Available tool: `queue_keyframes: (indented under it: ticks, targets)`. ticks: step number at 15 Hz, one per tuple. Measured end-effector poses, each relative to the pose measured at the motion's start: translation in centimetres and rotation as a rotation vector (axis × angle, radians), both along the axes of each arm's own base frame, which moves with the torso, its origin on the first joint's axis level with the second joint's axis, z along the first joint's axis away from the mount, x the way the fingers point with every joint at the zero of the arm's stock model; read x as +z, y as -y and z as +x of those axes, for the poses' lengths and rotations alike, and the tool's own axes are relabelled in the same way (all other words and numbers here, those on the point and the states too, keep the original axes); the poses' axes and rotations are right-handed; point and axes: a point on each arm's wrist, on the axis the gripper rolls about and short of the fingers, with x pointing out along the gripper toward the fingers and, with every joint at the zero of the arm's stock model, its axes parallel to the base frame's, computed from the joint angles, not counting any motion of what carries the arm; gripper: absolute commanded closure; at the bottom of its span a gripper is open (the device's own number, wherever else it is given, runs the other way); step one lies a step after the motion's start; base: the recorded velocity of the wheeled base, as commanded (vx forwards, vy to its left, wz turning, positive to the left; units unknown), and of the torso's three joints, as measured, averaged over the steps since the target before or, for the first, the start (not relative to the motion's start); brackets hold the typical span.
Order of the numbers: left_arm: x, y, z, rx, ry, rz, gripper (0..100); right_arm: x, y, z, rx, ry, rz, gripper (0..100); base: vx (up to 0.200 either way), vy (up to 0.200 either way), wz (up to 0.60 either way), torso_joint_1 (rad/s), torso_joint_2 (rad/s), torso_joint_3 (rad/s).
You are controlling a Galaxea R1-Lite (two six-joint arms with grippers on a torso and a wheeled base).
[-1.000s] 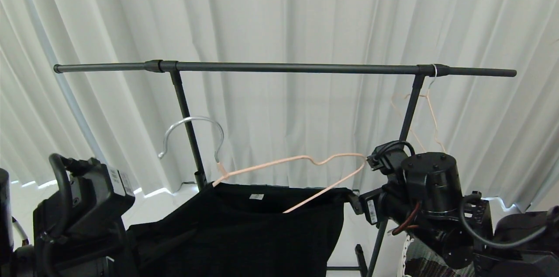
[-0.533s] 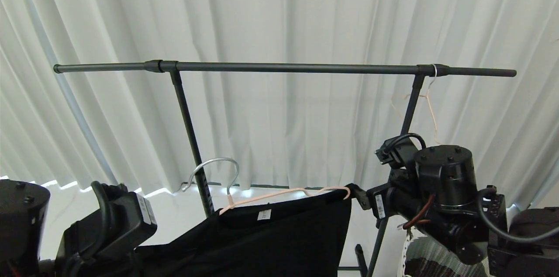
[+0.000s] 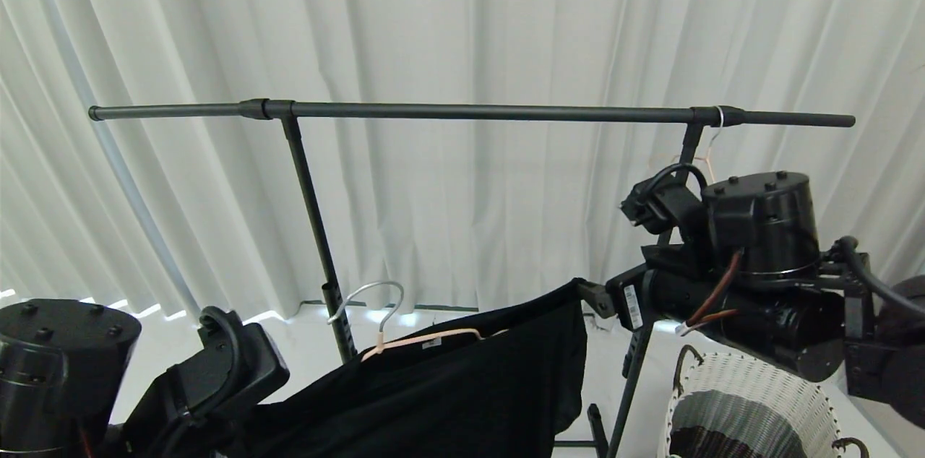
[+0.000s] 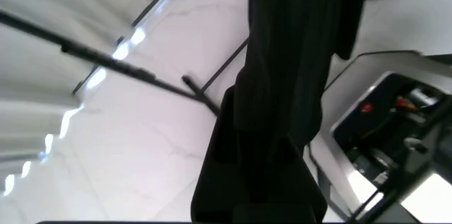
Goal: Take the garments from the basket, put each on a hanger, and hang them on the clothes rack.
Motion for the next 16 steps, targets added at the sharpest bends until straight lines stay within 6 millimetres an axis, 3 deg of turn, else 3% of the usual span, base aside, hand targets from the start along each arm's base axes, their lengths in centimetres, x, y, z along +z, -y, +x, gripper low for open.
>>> queue_keyframes:
  ticks: [5,16]
  targets:
    - [0.2,0.5,0.6,-0.038,-0.015,-0.043,100,2.7,1.6,-2.0,0.099,0.002,0.02,0,0.0,0.0,0.0,0.0,0.0,0.0]
    - [0.8,0.8,0.7,-0.119,0.017,-0.136,100,4.1,4.0,-4.4,0.334,-0.078,0.016,0,0.0,0.0,0.0,0.0,0.0,0.0]
